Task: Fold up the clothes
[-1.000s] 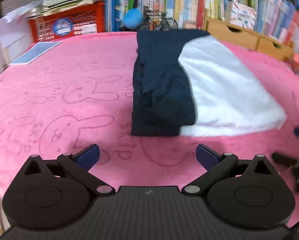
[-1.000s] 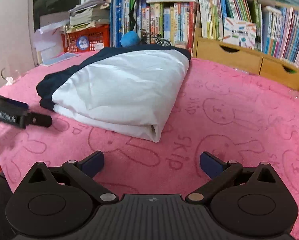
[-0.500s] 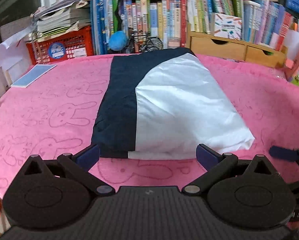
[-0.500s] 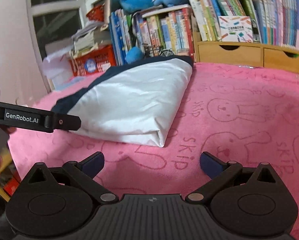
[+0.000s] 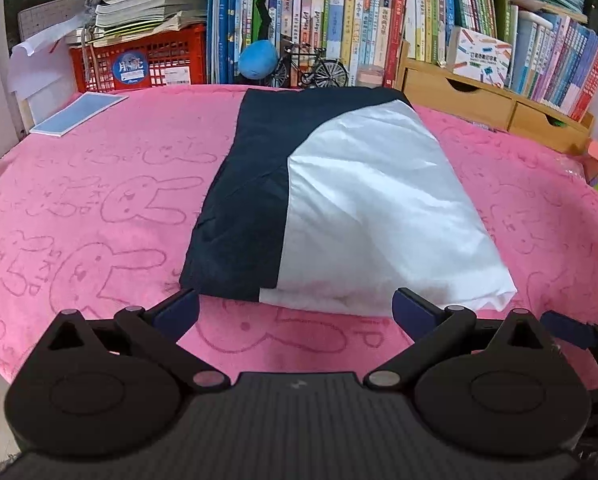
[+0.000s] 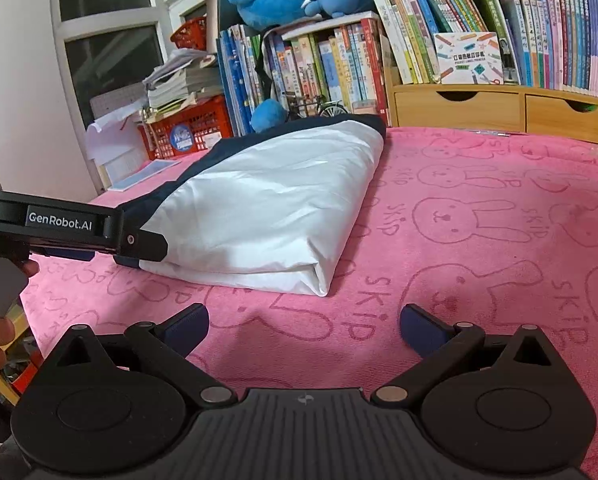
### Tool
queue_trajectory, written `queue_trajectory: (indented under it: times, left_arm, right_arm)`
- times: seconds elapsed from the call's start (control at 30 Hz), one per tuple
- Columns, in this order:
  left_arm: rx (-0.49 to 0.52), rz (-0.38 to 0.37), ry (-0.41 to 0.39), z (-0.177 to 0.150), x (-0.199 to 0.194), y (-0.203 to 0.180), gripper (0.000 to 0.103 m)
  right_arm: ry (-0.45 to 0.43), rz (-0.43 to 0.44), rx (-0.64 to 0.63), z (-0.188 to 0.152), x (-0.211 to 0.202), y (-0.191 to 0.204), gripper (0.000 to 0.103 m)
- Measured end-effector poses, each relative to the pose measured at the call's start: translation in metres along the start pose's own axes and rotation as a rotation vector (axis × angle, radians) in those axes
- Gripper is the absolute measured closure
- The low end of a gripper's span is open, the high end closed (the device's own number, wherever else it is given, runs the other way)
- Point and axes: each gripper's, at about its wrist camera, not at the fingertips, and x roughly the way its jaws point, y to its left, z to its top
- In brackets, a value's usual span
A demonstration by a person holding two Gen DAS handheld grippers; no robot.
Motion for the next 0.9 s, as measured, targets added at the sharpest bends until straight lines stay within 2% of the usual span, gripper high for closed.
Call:
queue_trajectory:
  times: [0.27, 0.33, 0.43, 0.63, 0.7, 0.9]
  left_arm:
    - [0.046, 0.002, 0.028, -0.009, 0.009, 0.012, 0.0]
    - [0.033, -0.017, 0.044, -0.015, 0.015, 0.018, 0.0]
    - [0.046, -0.052, 0.027, -0.023, 0.02, 0.025, 0.0]
    - [0.114, -0.104, -0.002, -0.027, 0.022, 0.031, 0.0]
    - [0.129, -0.119, -0.015, -0.028, 0.023, 0.032, 0.0]
    - [0.139, -0.137, -0.053, -0.03, 0.024, 0.035, 0.0]
  right_arm:
    - [-0.033, -0.027, 0.027, -0.002, -0.004, 0.0, 0.0]
    - [-0.065, -0.041, 0.044, -0.004, -0.008, -0.002, 0.0]
    - [-0.124, -0.061, 0.041, -0.008, -0.015, 0.0, 0.0]
    - [-0.257, -0.115, -0.096, -0.019, -0.028, 0.022, 0.0]
    - [-0.26, -0.162, -0.149, -0.02, -0.027, 0.032, 0.0]
    - [-0.158, -0.27, -0.287, -0.018, -0.01, 0.055, 0.0]
